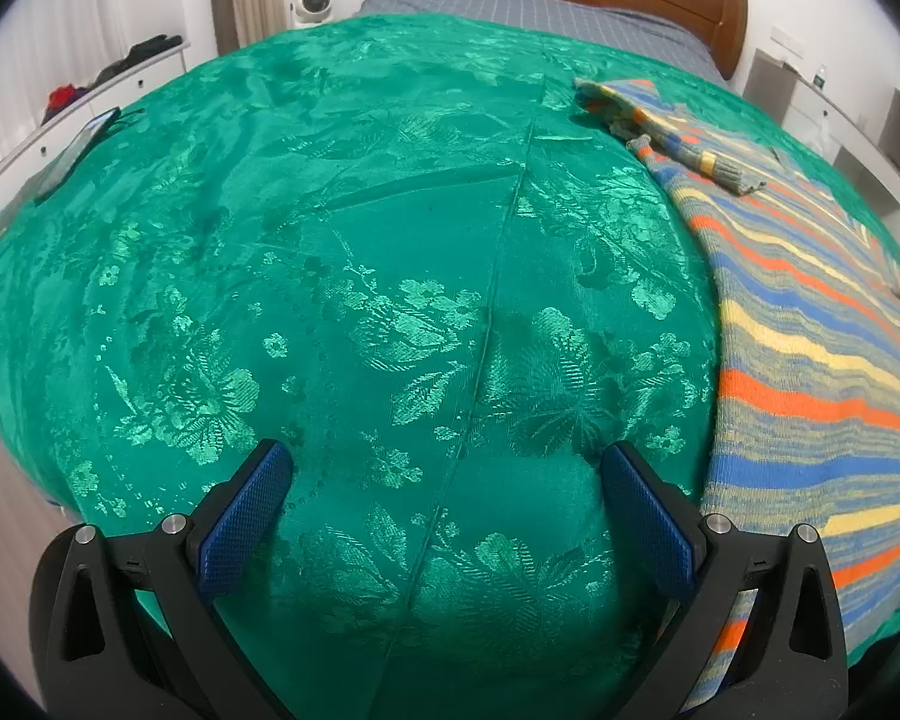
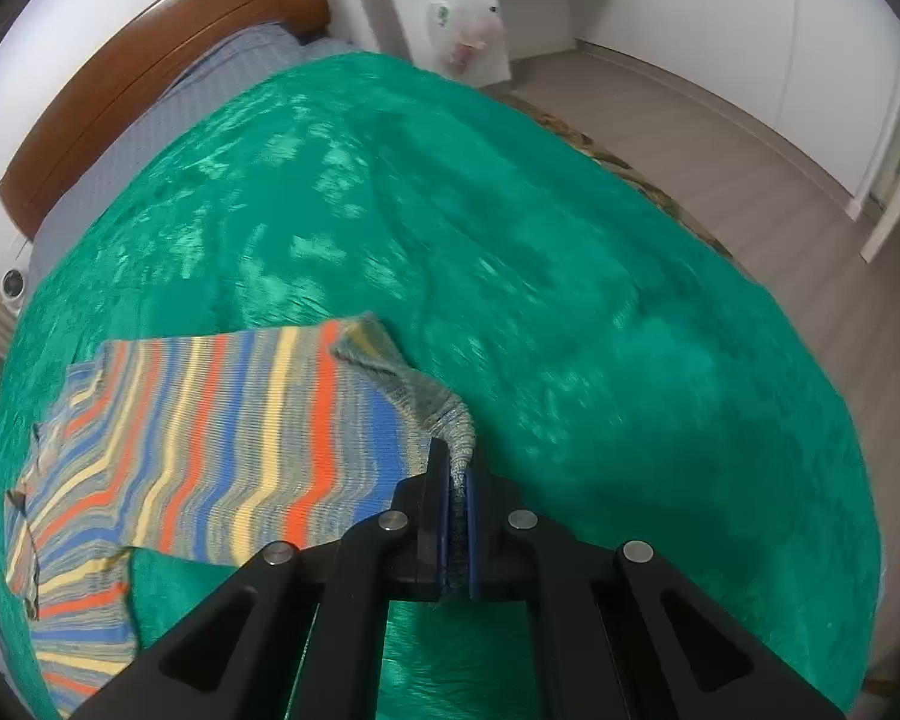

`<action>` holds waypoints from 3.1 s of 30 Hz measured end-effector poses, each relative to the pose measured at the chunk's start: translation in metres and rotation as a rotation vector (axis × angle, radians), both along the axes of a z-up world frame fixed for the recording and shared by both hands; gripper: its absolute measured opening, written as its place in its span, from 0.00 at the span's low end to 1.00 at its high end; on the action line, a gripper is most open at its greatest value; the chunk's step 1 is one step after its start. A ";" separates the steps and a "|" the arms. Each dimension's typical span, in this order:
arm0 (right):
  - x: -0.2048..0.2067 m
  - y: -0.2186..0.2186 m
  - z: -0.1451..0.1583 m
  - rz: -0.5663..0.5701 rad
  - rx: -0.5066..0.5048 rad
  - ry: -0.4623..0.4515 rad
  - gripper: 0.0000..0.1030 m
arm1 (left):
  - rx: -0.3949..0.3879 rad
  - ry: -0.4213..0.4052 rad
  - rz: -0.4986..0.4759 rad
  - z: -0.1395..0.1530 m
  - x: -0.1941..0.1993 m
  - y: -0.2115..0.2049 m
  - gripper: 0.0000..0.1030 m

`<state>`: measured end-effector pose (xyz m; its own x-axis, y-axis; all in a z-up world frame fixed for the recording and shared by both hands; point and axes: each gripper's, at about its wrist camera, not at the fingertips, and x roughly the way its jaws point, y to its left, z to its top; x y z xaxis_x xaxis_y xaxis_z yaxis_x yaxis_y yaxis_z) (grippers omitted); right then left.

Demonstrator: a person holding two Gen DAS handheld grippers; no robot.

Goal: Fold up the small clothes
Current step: 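Grasp a sleeve cuff with the right gripper and lay it across the body, then grasp the other sleeve cuff with the left gripper and fold it across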

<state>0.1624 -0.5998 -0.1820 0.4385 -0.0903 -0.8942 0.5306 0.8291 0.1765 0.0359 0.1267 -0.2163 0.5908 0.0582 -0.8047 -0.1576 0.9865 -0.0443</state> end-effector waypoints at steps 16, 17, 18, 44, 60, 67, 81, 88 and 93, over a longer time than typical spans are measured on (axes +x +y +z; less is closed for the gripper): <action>-0.023 0.013 0.028 0.086 -0.039 -0.101 0.14 | 0.005 -0.006 0.008 0.000 -0.001 -0.003 1.00; -0.022 0.021 0.030 0.133 0.006 -0.137 0.16 | 0.004 -0.005 0.008 0.000 -0.001 -0.003 1.00; -0.021 0.025 0.028 0.160 0.040 -0.153 0.23 | 0.001 -0.002 0.008 0.001 -0.001 -0.003 1.00; -0.104 0.126 -0.022 0.333 -0.109 -0.140 0.47 | 0.449 0.128 -0.837 0.038 0.183 -0.172 0.72; -0.108 0.129 -0.029 0.323 -0.148 -0.194 0.48 | -0.084 0.045 0.142 0.092 0.206 0.089 0.07; -0.107 0.131 -0.029 0.319 -0.160 -0.184 0.48 | -0.185 0.110 0.324 0.055 0.185 0.143 0.06; -0.105 0.134 -0.032 0.319 -0.185 -0.180 0.48 | -0.076 0.120 0.319 0.031 0.178 0.134 0.06; -0.106 0.134 -0.033 0.320 -0.197 -0.184 0.48 | -0.031 0.117 0.287 0.030 0.178 0.133 0.06; -0.106 0.136 -0.033 0.318 -0.205 -0.184 0.48 | 0.007 0.054 0.257 0.041 0.167 0.121 0.28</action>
<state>0.0562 -0.4643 -0.2146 0.6242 -0.0926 -0.7757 0.2176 0.9743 0.0589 0.2025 0.2482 -0.1757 0.5121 0.2066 -0.8337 -0.4046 0.9142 -0.0220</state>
